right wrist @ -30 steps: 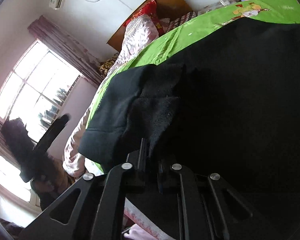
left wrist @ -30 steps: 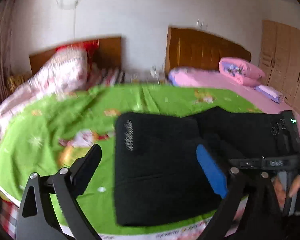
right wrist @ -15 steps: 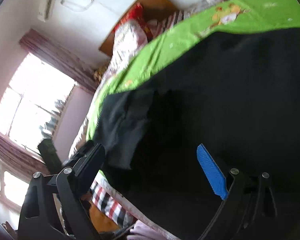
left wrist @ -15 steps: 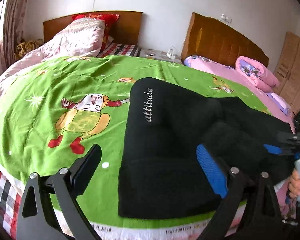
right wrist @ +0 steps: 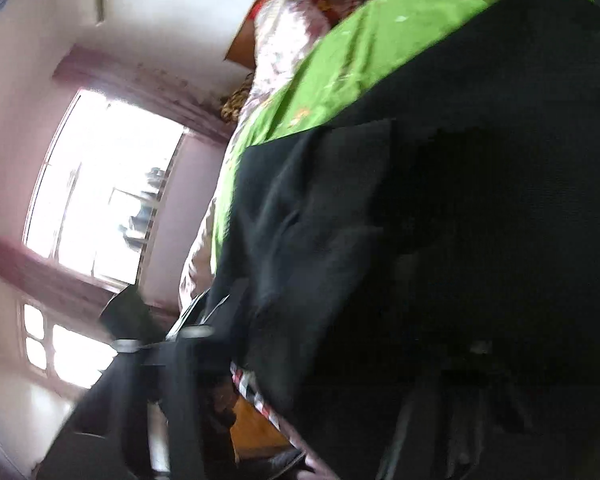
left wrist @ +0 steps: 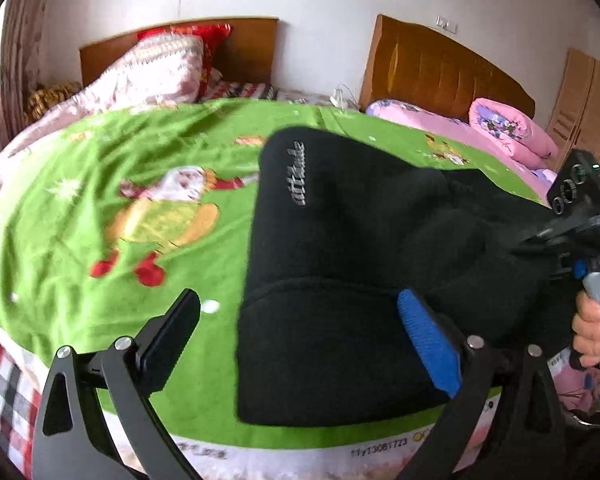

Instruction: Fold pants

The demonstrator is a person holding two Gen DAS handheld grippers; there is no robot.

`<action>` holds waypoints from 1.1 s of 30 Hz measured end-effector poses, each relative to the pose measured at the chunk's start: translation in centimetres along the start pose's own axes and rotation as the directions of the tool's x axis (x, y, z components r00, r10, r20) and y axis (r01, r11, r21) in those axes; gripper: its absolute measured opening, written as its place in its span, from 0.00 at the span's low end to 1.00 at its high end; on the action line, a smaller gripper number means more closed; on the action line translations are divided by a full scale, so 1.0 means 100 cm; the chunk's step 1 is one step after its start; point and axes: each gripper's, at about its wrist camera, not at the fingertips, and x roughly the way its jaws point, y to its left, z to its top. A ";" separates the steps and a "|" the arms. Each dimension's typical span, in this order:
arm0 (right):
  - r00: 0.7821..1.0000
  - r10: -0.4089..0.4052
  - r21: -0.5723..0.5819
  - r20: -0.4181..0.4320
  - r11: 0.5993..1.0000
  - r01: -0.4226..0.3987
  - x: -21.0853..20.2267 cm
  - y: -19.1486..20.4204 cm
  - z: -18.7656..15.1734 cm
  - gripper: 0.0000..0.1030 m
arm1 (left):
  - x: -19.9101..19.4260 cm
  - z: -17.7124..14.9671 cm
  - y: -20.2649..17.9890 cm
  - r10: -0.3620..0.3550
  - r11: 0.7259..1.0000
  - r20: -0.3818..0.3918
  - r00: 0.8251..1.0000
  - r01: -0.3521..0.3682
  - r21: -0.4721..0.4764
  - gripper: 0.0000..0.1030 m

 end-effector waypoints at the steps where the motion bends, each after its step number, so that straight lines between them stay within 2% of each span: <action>1: 1.000 0.000 -0.017 0.011 1.000 0.000 -0.002 0.002 -0.004 0.27 | -0.009 0.000 0.002 0.025 1.000 0.022 0.999 -0.025 0.006 0.97; 3: 0.998 -0.004 -0.063 0.061 0.998 0.008 -0.009 0.010 -0.009 0.22 | -0.026 0.000 0.009 0.064 0.998 0.064 0.996 -0.064 0.008 0.96; 5: 0.995 0.001 -0.089 0.104 0.996 0.008 -0.017 0.020 -0.007 0.21 | -0.045 -0.005 0.018 0.090 0.996 0.095 0.991 -0.091 0.007 0.96; 10: 0.977 0.018 -0.212 0.214 0.977 0.028 -0.029 0.067 0.010 0.19 | -0.063 -0.020 0.003 0.075 0.992 0.062 0.995 -0.080 0.096 0.96; 13: 0.970 0.034 -0.279 0.242 0.960 0.036 -0.034 0.095 0.019 0.19 | -0.051 -0.025 -0.017 0.053 0.989 0.026 0.998 -0.056 0.134 0.96; 15: 0.966 0.039 -0.319 0.255 0.947 0.046 -0.041 0.113 0.023 0.18 | -0.035 -0.022 -0.025 0.074 0.988 0.010 0.997 -0.075 0.132 0.96; 17: 0.960 0.041 -0.344 0.275 0.937 0.059 -0.046 0.124 0.023 0.18 | -0.015 -0.013 -0.022 0.142 0.986 -0.014 0.990 -0.140 0.091 0.96; 19: 0.949 0.053 -0.360 0.310 0.931 0.065 -0.060 0.130 0.022 0.18 | 0.001 -0.007 -0.009 0.230 0.972 -0.034 0.973 -0.228 0.045 0.98; 20: 0.943 0.061 -0.361 0.327 0.930 0.065 -0.068 0.132 0.021 0.17 | 0.007 -0.007 -0.004 0.241 0.970 -0.057 0.969 -0.240 0.037 0.99; 22: 0.930 0.062 -0.358 0.362 0.930 0.078 -0.085 0.126 0.013 0.16 | 0.007 -0.010 0.008 0.169 0.985 -0.060 0.984 -0.170 -0.005 0.99; 23: 0.928 0.058 -0.353 0.368 0.932 0.082 -0.088 0.123 0.010 0.16 | 0.004 -0.011 0.008 0.163 0.987 -0.053 0.985 -0.163 -0.001 0.99; 25: 0.926 0.032 -0.317 0.377 0.944 0.097 -0.091 0.105 -0.003 0.16 | -0.001 -0.014 0.003 0.197 0.980 -0.029 0.980 -0.196 0.035 0.99; 28: 0.922 -0.051 -0.246 0.384 0.957 0.155 -0.095 0.062 -0.023 0.16 | -0.002 -0.016 -0.002 0.228 0.972 -0.022 0.973 -0.226 0.057 0.99; 30: 0.927 -0.129 -0.165 0.352 0.966 0.197 -0.090 0.023 -0.032 0.16 | -0.001 -0.015 -0.002 0.222 0.974 -0.027 0.975 -0.221 0.056 0.99; 33: 0.941 -0.178 -0.086 0.288 0.974 0.211 -0.078 -0.016 -0.046 0.16 | 0.003 -0.013 -0.009 0.230 0.971 -0.030 0.973 -0.228 0.076 0.99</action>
